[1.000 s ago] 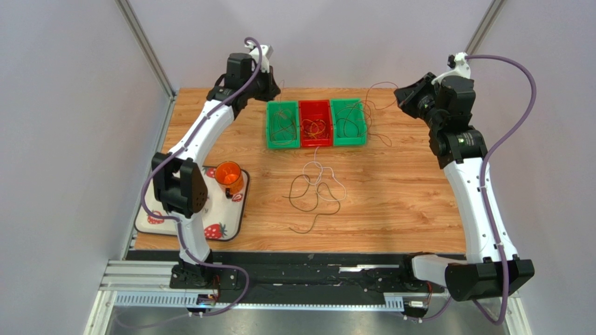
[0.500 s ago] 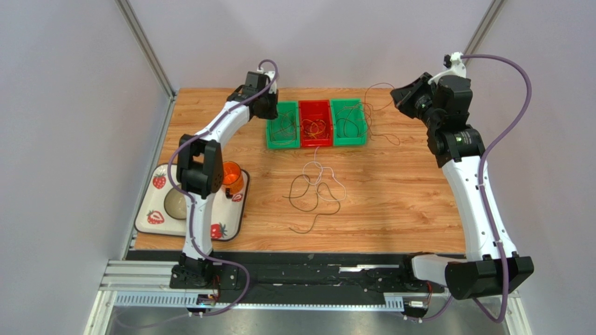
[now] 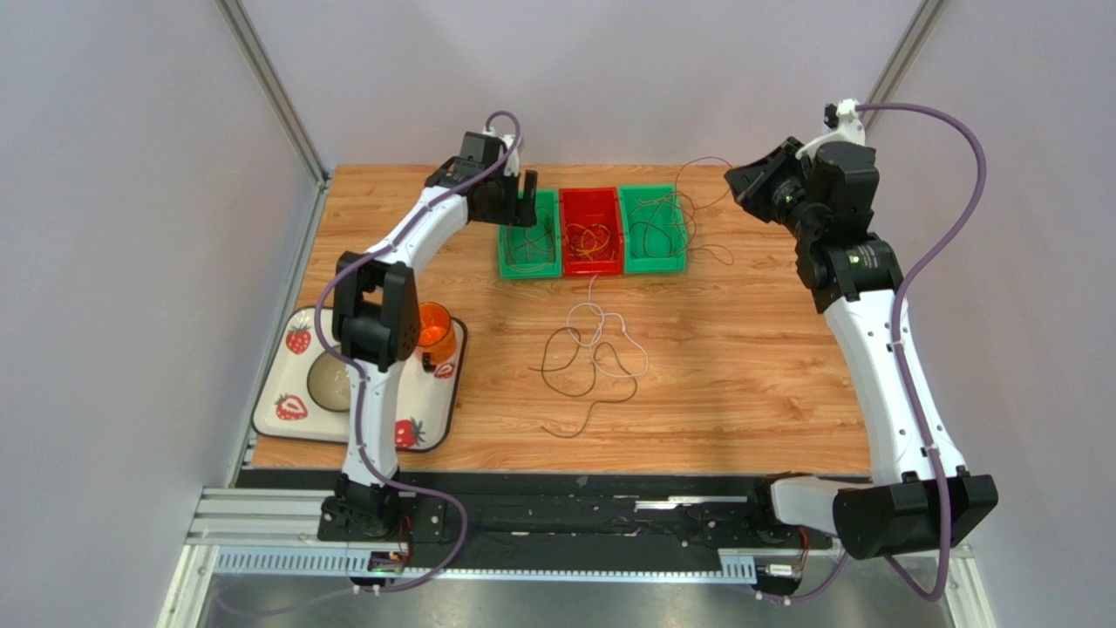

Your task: Untangle the cables

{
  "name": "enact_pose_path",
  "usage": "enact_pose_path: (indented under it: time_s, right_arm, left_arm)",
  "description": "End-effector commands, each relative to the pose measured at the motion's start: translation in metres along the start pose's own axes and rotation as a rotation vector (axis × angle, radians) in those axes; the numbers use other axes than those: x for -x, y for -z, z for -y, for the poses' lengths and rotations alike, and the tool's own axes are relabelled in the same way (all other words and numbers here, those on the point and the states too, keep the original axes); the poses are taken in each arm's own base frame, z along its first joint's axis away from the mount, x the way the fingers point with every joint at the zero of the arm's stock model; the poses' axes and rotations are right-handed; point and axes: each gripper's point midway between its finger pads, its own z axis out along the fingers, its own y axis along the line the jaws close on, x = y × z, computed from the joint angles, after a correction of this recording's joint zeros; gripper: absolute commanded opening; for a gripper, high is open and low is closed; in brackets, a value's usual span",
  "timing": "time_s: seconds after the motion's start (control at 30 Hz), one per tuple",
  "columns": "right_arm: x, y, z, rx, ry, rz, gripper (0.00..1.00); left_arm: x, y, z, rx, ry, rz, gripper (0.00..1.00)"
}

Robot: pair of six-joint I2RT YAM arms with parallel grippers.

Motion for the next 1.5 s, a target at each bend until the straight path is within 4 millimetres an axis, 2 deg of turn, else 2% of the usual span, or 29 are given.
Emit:
enact_pose_path:
  time_s: [0.0, 0.13, 0.17, 0.23, 0.27, 0.3, 0.33, 0.37, 0.4, 0.43, 0.47, 0.5, 0.53, 0.57, 0.6, 0.63, 0.67, 0.7, 0.77, 0.8, 0.9, 0.93, 1.0, 1.03, 1.07, 1.17, 1.2, 1.3, 1.47]
  right_arm:
    - [0.009, -0.003, -0.02, 0.068, -0.014, 0.019, 0.0]
    - [0.007, -0.01, -0.031, 0.099, -0.038, -0.003, 0.0]
    - [0.007, -0.012, -0.033, 0.105, -0.044, -0.008, 0.0]
    - [0.002, -0.022, -0.037, 0.114, -0.067, -0.036, 0.0]
    - [0.004, -0.024, -0.042, 0.133, -0.076, -0.037, 0.0]
    - [0.001, -0.029, -0.047, 0.155, -0.084, -0.057, 0.0]
    - [-0.004, -0.039, -0.047, 0.153, -0.093, -0.076, 0.0]
    - [0.0, -0.043, -0.052, 0.164, -0.1, -0.076, 0.0]
    - [-0.001, -0.048, -0.053, 0.165, -0.101, -0.082, 0.0]
    - [0.0, -0.052, -0.054, 0.165, -0.104, -0.08, 0.0]
    - [-0.005, -0.065, -0.049, 0.148, -0.111, -0.093, 0.0]
    - [0.001, -0.068, -0.051, 0.152, -0.11, -0.079, 0.0]
    - [0.001, -0.074, -0.051, 0.149, -0.11, -0.079, 0.0]
    - [-0.006, -0.087, -0.046, 0.135, -0.113, -0.097, 0.0]
    - [-0.001, -0.093, -0.047, 0.135, -0.107, -0.085, 0.0]
    - [-0.002, -0.099, -0.043, 0.119, -0.104, -0.087, 0.0]
    - [-0.003, -0.106, -0.039, 0.104, -0.101, -0.084, 0.0]
    - [-0.009, -0.121, -0.028, 0.065, -0.088, -0.086, 0.0]
    - [-0.017, -0.136, -0.012, 0.014, -0.077, -0.101, 0.0]
    - [-0.027, -0.149, 0.001, -0.027, -0.068, -0.115, 0.0]
    - [-0.039, -0.167, 0.021, -0.086, -0.042, -0.127, 0.0]
    - [-0.049, -0.179, 0.031, -0.11, -0.033, -0.143, 0.0]
    - [-0.055, -0.189, 0.038, -0.119, -0.029, -0.159, 0.0]
    - [-0.067, -0.196, 0.049, -0.146, -0.021, -0.197, 0.0]
    - [-0.062, -0.199, 0.045, -0.142, -0.015, -0.188, 0.0]
    - [-0.056, -0.2, 0.053, -0.186, 0.02, -0.174, 0.0]
    - [-0.049, -0.2, 0.064, -0.246, 0.037, -0.132, 0.0]
    - [-0.036, -0.197, 0.071, -0.293, 0.093, -0.088, 0.0]
    - [-0.042, -0.196, 0.083, -0.333, 0.14, -0.109, 0.0]
  left_arm:
    - [0.036, 0.048, 0.013, -0.007, -0.019, 0.076, 0.94]
    - [0.049, 0.079, 0.015, 0.019, -0.01, 0.108, 0.96]
    - [0.045, 0.087, 0.013, 0.038, -0.003, 0.088, 0.96]
    - [0.057, 0.114, 0.013, 0.062, -0.005, 0.118, 0.96]
    - [0.049, 0.125, 0.01, 0.088, -0.003, 0.089, 0.96]
    - [0.053, 0.145, 0.012, 0.096, -0.006, 0.107, 0.97]
    - [0.05, 0.155, 0.011, 0.109, -0.008, 0.102, 0.97]
    - [0.036, 0.159, 0.007, 0.128, -0.01, 0.071, 0.97]
    - [0.034, 0.183, 0.009, 0.129, -0.016, 0.086, 0.97]
    - [0.027, 0.193, 0.009, 0.133, -0.017, 0.079, 0.97]
    - [0.004, 0.194, 0.008, 0.135, -0.013, 0.03, 0.97]
    - [0.0, 0.22, 0.013, 0.123, -0.016, 0.063, 0.97]
    - [-0.009, 0.23, 0.014, 0.115, -0.014, 0.064, 0.97]
    - [-0.042, 0.226, 0.009, 0.125, -0.005, 0.006, 0.97]
    - [-0.046, 0.25, 0.01, 0.131, -0.006, 0.061, 0.98]
    - [-0.052, 0.255, 0.007, 0.139, -0.011, 0.092, 0.98]
    - [-0.078, 0.262, -0.002, 0.18, -0.015, 0.079, 0.99]
    - [-0.088, 0.265, -0.006, 0.193, -0.025, 0.073, 0.99]
    - [-0.112, 0.27, -0.012, 0.214, -0.05, 0.062, 0.99]
    - [-0.116, 0.271, -0.013, 0.213, -0.056, 0.069, 0.99]
    - [-0.126, 0.272, -0.018, 0.23, -0.049, 0.11, 0.99]
    - [-0.126, 0.273, -0.023, 0.259, -0.042, 0.119, 0.99]
    - [-0.131, 0.271, -0.028, 0.285, -0.048, 0.1, 0.99]
    - [-0.131, 0.271, -0.033, 0.311, -0.042, 0.094, 0.98]
    - [-0.134, 0.268, -0.033, 0.312, -0.042, 0.076, 0.98]
    - [-0.135, 0.265, -0.029, 0.286, -0.047, 0.061, 0.96]
    - [-0.135, 0.265, -0.03, 0.289, -0.047, 0.063, 0.96]
    - [-0.136, 0.267, -0.032, 0.303, -0.046, 0.068, 0.96]
    - [-0.136, 0.266, -0.031, 0.297, -0.048, 0.067, 0.96]
